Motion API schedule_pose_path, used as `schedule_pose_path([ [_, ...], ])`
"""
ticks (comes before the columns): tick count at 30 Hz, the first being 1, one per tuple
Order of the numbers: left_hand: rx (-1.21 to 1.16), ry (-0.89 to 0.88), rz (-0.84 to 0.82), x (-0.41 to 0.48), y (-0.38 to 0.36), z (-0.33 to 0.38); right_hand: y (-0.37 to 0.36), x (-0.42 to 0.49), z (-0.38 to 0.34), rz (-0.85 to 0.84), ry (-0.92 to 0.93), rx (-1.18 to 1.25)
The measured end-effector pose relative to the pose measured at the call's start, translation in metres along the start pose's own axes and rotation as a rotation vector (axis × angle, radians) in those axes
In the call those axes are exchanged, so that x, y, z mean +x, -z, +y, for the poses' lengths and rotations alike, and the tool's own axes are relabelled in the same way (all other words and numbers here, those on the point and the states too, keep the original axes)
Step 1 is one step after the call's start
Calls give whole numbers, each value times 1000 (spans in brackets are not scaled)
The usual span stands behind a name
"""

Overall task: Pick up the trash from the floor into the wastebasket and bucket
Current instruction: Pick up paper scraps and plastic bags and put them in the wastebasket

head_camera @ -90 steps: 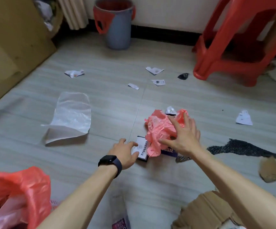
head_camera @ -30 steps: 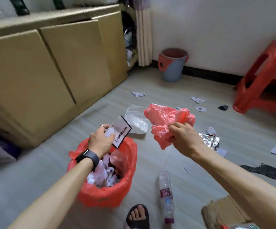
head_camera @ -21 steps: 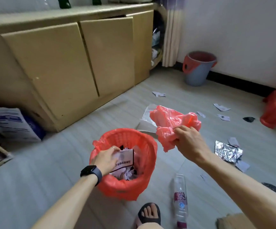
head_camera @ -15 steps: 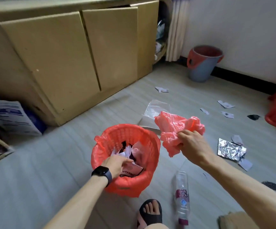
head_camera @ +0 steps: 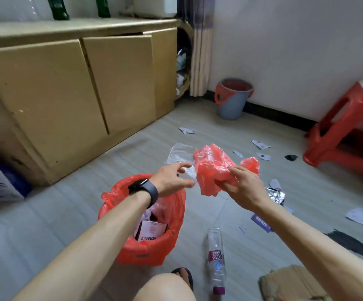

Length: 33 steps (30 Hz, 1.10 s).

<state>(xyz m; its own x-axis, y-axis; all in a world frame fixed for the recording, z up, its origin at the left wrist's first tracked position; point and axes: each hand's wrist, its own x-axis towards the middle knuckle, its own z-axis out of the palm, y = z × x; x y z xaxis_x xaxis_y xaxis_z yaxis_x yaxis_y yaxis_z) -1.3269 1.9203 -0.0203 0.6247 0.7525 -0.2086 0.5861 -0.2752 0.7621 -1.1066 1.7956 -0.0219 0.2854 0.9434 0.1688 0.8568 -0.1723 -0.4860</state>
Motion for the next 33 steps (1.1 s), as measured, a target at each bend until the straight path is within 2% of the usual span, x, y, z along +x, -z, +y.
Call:
schedule_pose_path([
  [1, -111, -20, -45, 3, -4, 19, 12, -2, -1, 17, -2, 9],
  [3, -179, -105, -100, 8, -16, 56, 40, -10, 0, 27, -58, 13],
  [8, -184, -239, -63, 20, -47, 120, 80, -40, 20, -32, -222, 585],
  [12, -150, -278, -58, 24, -79, 148, 102, -72, 37, 67, -296, 721],
  [18, 55, -322, 91, 15, -110, 148, 121, -95, 55, -60, -312, 726],
  [24, -260, -240, 98, 6, -121, 164, 118, -99, 62, 69, -320, 783],
  [27, -421, -139, 164, 3, -129, 175, 112, -98, 65, 232, -352, 641],
  [30, -589, -166, 32, -3, -130, 183, 110, -99, 60, 381, -386, 462],
  [33, -583, -243, -153, -9, -135, 185, 107, -100, 60, 436, -385, 390],
])
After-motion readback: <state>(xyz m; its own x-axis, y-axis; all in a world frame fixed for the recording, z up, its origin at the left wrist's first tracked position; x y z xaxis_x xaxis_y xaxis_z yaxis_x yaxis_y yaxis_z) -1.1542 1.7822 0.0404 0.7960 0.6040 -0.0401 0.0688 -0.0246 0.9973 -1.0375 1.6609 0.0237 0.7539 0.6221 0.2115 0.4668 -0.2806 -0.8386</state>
